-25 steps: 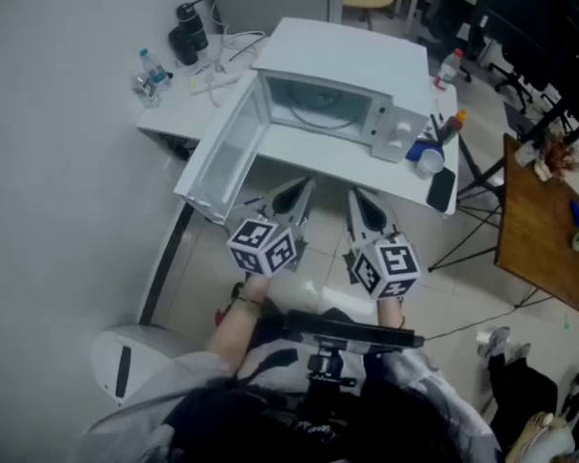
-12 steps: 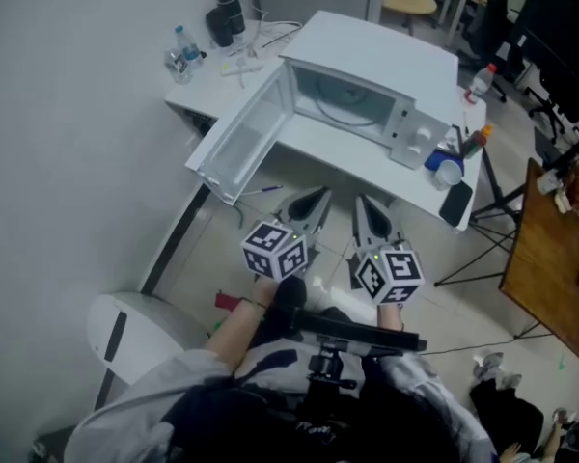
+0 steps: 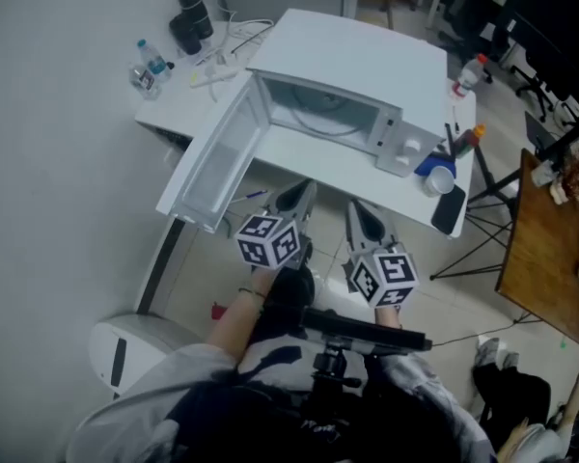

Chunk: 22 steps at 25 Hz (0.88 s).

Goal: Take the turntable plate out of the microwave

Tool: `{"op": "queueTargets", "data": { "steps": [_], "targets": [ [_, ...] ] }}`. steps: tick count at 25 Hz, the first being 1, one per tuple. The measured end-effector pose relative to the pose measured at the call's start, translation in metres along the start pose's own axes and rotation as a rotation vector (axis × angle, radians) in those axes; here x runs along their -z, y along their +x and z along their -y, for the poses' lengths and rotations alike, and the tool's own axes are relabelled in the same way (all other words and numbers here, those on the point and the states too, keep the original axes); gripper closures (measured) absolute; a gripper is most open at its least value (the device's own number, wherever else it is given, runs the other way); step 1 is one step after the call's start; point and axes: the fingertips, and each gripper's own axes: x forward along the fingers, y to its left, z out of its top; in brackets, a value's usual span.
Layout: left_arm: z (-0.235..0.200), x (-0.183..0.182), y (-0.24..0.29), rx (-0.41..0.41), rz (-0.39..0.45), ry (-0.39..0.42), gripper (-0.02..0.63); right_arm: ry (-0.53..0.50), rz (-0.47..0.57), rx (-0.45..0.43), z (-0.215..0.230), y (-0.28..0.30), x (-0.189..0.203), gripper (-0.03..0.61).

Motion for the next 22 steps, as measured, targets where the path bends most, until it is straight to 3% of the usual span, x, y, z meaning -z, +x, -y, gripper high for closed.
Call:
{"op": "queueTargets", "data": {
  "steps": [7, 9, 17, 22],
  "targets": [
    [-0.057, 0.003, 0.076, -0.007, -0.077, -0.099, 0.593, -0.007, -0.043, 0.013, 0.027, 0.054, -0.011, 0.569],
    [-0.071, 0.007, 0.093, 0.003, -0.106, -0.146, 0.555, -0.006, -0.064, 0.019, 0.034, 0.068, -0.011, 0.569],
    [-0.113, 0.025, 0.140, 0.021, -0.171, -0.360, 0.511, -0.019, -0.122, 0.064, 0.064, 0.103, -0.012, 0.569],
    [-0.138, 0.031, 0.159, -0.015, -0.176, -0.478, 0.500, -0.034, -0.137, 0.078, 0.075, 0.119, -0.014, 0.569]
  ]
}}
